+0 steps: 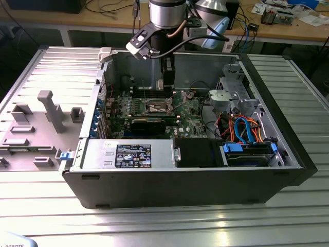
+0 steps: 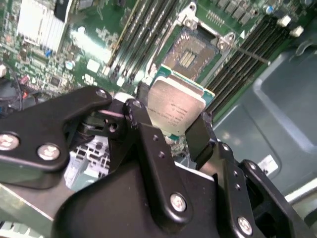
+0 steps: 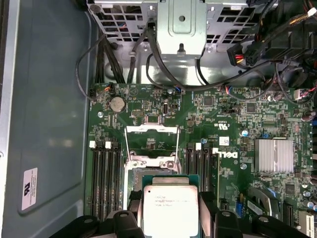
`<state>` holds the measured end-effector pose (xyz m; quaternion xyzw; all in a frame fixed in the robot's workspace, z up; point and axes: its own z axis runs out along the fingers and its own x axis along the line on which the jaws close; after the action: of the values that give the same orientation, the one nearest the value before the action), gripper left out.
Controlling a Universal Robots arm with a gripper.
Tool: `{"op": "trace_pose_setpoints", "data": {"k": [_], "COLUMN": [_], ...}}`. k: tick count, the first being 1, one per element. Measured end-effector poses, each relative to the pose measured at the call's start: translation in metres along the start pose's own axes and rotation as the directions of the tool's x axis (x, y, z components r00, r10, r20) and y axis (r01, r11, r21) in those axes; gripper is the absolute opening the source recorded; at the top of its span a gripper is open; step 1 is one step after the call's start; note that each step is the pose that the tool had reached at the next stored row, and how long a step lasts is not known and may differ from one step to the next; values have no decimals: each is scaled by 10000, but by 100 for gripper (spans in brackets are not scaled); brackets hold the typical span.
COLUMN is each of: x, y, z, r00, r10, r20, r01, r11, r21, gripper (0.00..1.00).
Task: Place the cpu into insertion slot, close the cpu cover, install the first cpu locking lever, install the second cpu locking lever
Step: 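Place the cpu into insertion slot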
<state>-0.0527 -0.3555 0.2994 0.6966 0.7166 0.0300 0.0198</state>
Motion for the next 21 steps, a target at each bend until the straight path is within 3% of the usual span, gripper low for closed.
{"op": "trace_pose_setpoints", "data": {"k": [3, 10, 21], "x": [49, 100, 99], "y": [-36, -47, -51], "z": [93, 209, 217], "r00": [10000, 10000, 10000], "r10": [1, 36, 37], "r20": [0, 2, 5], "r01": [-1, -36, -37], "r11": [10000, 10000, 10000], "r21": [-1, -37, -37], "gripper": [54, 54, 54]}}
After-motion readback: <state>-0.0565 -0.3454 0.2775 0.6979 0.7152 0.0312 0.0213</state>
